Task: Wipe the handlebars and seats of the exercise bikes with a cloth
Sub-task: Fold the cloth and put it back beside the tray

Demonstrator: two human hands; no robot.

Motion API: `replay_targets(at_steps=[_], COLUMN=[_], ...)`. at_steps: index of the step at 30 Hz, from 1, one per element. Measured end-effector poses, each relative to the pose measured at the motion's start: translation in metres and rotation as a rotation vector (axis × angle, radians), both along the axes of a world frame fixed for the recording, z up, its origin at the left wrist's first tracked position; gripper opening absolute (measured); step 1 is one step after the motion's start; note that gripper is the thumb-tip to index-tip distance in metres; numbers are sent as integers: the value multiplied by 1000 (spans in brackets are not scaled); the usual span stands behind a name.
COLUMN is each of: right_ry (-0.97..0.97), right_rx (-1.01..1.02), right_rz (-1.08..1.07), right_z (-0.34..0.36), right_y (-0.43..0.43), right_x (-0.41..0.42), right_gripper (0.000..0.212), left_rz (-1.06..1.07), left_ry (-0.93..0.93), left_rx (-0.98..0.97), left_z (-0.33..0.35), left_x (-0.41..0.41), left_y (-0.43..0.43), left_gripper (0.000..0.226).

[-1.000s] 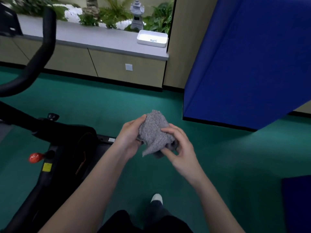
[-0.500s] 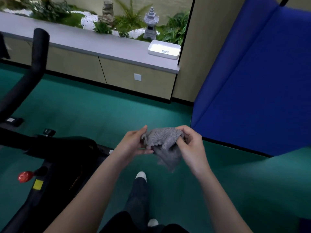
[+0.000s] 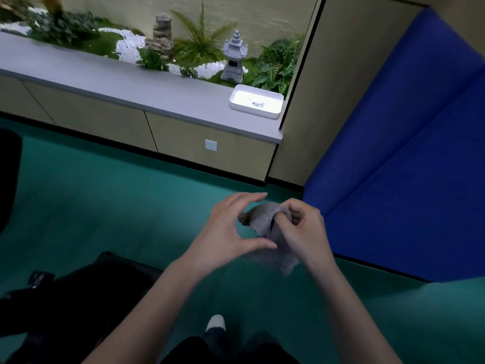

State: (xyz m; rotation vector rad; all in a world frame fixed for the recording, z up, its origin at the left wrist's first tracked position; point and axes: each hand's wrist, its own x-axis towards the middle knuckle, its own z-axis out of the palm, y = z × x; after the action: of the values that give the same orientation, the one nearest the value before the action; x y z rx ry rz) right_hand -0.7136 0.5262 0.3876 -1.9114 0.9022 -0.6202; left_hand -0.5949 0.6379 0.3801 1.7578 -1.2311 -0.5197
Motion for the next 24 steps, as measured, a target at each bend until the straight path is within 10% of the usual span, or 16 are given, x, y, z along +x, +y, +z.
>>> replay_targets(at_steps=[7,13,20,24], right_ry=[11,29,-112,-252], right_rx=[148,273,489,590], right_rz=[90,344,398,340], right_z=[3,0,-2,0], right_y=[-53,-104,-181,-226], right_x=[51,83,122,141], right_gripper=[16,10,14,20], left_rz=[210,228,286,443], left_ry=[263,554,461,796], left_rx=[-133,-150,42,210], left_z=[0,-3,-26,-47], left_x=[45,96,152,165], left_y=[-46,-109,-206,-239], left_gripper=[13,22,36,62])
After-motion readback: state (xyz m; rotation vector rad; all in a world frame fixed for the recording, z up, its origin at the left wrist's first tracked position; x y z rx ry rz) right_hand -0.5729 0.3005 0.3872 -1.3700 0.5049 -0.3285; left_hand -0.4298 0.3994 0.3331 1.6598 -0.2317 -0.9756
